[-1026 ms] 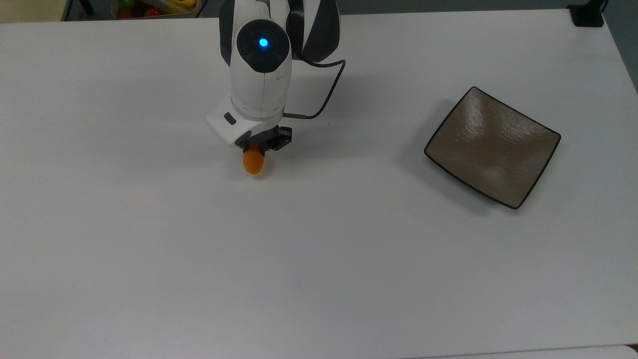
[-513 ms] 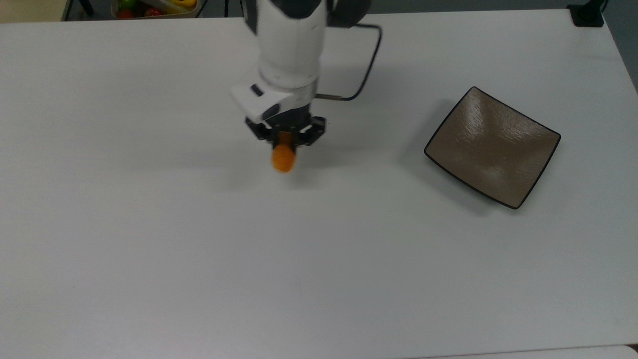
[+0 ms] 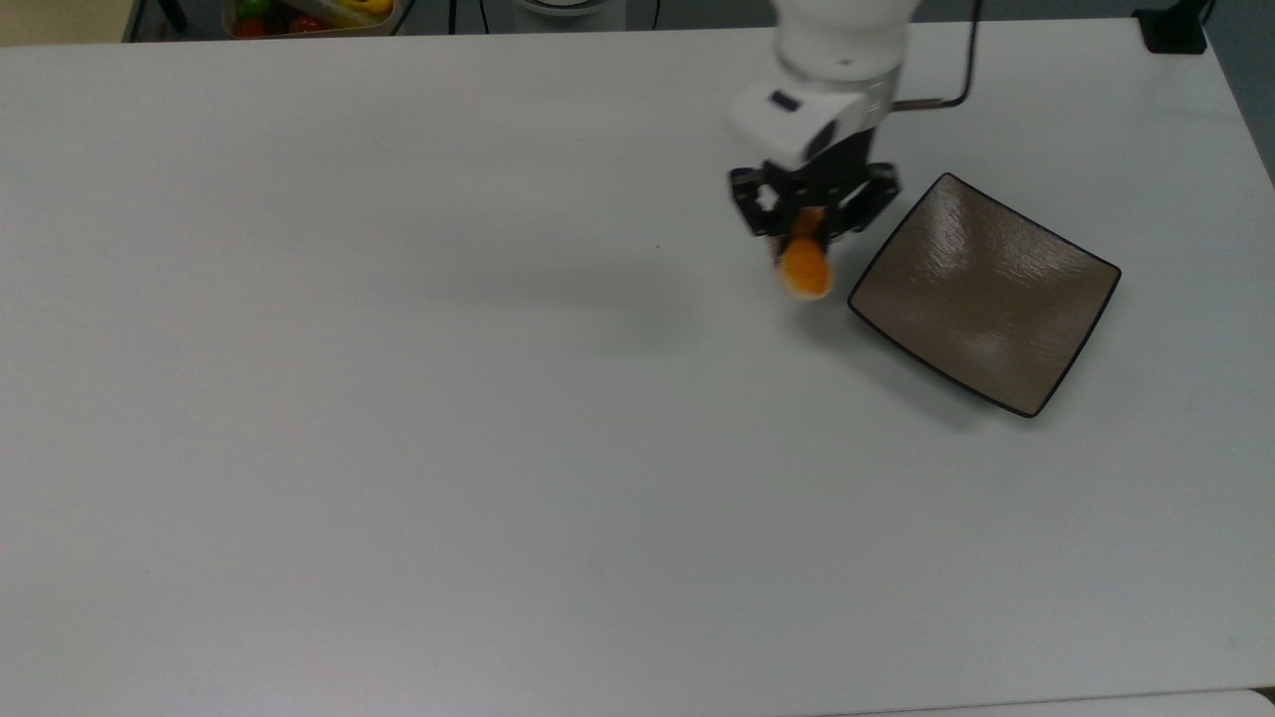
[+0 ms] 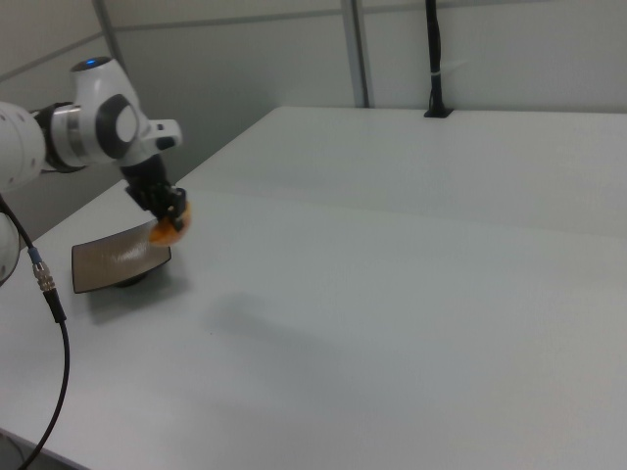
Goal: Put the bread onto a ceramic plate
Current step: 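Lift the bread roll and carry it over the brown square plate, then lower the bread roll onto the plate and open the gripper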
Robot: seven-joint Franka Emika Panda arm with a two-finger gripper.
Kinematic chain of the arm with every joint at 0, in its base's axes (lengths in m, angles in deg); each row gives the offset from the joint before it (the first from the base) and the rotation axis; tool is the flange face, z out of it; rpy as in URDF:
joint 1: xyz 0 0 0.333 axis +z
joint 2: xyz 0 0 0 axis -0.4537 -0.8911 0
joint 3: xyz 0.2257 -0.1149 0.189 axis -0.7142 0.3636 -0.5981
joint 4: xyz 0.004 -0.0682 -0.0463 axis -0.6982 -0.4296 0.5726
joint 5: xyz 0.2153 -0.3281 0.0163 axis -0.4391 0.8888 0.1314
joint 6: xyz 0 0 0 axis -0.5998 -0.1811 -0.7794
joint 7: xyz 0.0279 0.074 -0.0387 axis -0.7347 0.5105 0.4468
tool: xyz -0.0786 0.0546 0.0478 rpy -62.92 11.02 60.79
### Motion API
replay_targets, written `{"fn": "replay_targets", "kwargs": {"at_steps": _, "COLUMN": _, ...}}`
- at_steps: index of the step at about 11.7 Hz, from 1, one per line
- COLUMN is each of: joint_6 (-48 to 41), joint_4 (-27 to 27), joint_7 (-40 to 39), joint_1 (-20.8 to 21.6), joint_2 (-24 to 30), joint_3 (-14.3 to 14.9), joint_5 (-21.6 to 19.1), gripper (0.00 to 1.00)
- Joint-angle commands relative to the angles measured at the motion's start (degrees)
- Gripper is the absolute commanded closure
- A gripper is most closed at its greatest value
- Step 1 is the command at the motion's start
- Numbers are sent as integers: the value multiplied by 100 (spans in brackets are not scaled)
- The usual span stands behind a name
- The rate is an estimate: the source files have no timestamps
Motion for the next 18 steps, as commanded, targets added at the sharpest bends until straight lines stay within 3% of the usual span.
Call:
{"fn": "replay_targets", "kwargs": {"at_steps": 1, "joint_6": 382, "joint_4": 249, "joint_7": 177, "joint_1": 590, "joint_2": -276, "joint_3": 10, "joint_5": 28, "gripper": 66}}
{"fn": "replay_targets", "kwargs": {"at_steps": 5, "joint_6": 1051, "joint_4": 478, "joint_7": 371, "joint_1": 1260, "joint_2": -900, "joint_3": 36, "joint_5": 221, "gripper": 63}}
{"fn": "replay_targets", "kwargs": {"at_steps": 6, "joint_6": 1139, "joint_4": 540, "joint_7": 467, "joint_1": 1321, "joint_2": -1041, "joint_3": 36, "joint_5": 344, "gripper": 56}}
{"fn": "replay_targets", "kwargs": {"at_steps": 7, "joint_6": 1209, "joint_4": 558, "joint_7": 589, "joint_1": 1392, "joint_2": -1146, "joint_3": 36, "joint_5": 554, "gripper": 44}}
{"fn": "replay_targets", "kwargs": {"at_steps": 8, "joint_6": 1288, "joint_4": 558, "joint_7": 730, "joint_1": 1410, "joint_2": -1191, "joint_3": 36, "joint_5": 678, "gripper": 19}}
{"fn": "replay_targets", "kwargs": {"at_steps": 9, "joint_6": 1289, "joint_4": 558, "joint_7": 757, "joint_1": 1462, "joint_2": -1226, "joint_3": 36, "joint_5": 766, "gripper": 4}}
{"fn": "replay_targets", "kwargs": {"at_steps": 10, "joint_6": 1289, "joint_4": 558, "joint_7": 758, "joint_1": 1463, "joint_2": -1235, "joint_3": 36, "joint_5": 767, "gripper": 0}}
{"fn": "replay_targets", "kwargs": {"at_steps": 16, "joint_6": 1149, "joint_4": 558, "joint_7": 758, "joint_1": 1428, "joint_2": -1095, "joint_3": 36, "joint_5": 749, "gripper": 0}}
{"fn": "replay_targets", "kwargs": {"at_steps": 18, "joint_6": 564, "joint_4": 540, "joint_7": 740, "joint_1": 1375, "joint_2": -859, "joint_3": 36, "joint_5": 697, "gripper": 0}}
